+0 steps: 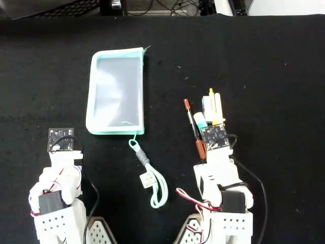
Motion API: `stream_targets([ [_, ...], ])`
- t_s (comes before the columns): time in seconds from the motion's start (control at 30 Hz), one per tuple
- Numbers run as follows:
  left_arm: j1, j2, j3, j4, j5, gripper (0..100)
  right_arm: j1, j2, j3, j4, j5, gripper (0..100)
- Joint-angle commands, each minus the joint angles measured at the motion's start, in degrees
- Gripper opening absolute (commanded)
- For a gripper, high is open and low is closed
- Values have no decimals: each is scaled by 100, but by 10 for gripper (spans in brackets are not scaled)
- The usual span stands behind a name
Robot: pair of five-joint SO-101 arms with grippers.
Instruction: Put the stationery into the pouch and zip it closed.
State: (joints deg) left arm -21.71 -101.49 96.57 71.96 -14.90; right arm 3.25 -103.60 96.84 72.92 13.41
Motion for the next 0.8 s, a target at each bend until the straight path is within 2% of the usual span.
stream_targets([
  [0.0, 75, -26, 92, -26, -18, 35, -70, -145, -13, 18, 26, 17],
  [0.37, 66, -26, 92, -132, -35, 36, -70, -145, -13, 18, 26, 17],
  [0.6, -13, -26, 57, -1996, -44, 36, -70, -145, -13, 18, 26, 17],
  [0.77, -171, -26, 84, -1881, -44, 34, -70, -145, -13, 18, 26, 17],
])
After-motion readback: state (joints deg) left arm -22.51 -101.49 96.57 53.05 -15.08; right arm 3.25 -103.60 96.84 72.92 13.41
